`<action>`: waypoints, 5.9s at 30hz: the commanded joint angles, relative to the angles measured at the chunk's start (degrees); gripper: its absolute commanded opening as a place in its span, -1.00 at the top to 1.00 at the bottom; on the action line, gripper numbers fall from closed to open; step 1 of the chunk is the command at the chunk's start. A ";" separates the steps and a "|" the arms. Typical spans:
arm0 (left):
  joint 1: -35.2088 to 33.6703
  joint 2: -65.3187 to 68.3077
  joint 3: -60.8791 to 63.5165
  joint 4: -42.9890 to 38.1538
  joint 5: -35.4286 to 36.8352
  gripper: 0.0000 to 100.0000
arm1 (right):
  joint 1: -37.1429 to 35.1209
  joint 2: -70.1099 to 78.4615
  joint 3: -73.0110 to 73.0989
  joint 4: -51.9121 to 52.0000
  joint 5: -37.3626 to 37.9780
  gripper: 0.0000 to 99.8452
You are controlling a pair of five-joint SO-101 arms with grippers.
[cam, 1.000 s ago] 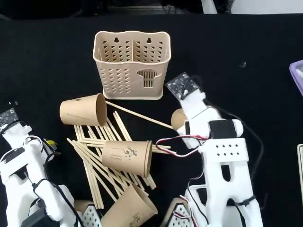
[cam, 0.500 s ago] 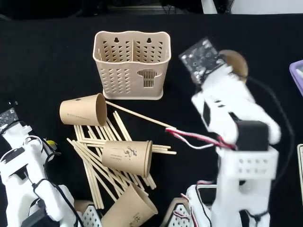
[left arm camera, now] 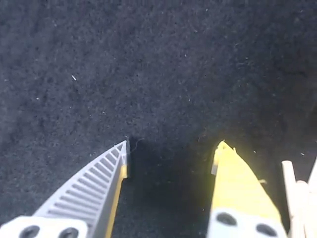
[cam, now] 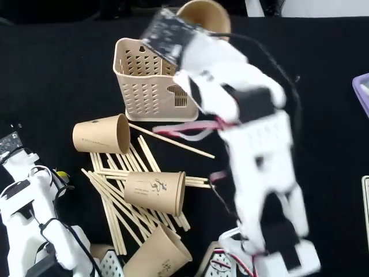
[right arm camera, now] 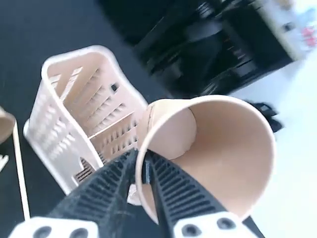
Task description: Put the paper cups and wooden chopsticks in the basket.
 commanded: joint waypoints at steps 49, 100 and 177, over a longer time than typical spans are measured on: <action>1.27 -0.53 0.13 -0.97 0.26 0.44 | -9.67 -21.49 14.37 32.97 4.40 0.67; 1.27 -0.53 0.13 -1.32 0.26 0.44 | -32.79 -54.46 83.38 -14.77 2.46 0.85; 1.27 -0.53 0.13 -1.32 0.26 0.44 | 2.37 8.40 -42.42 31.30 -29.36 0.61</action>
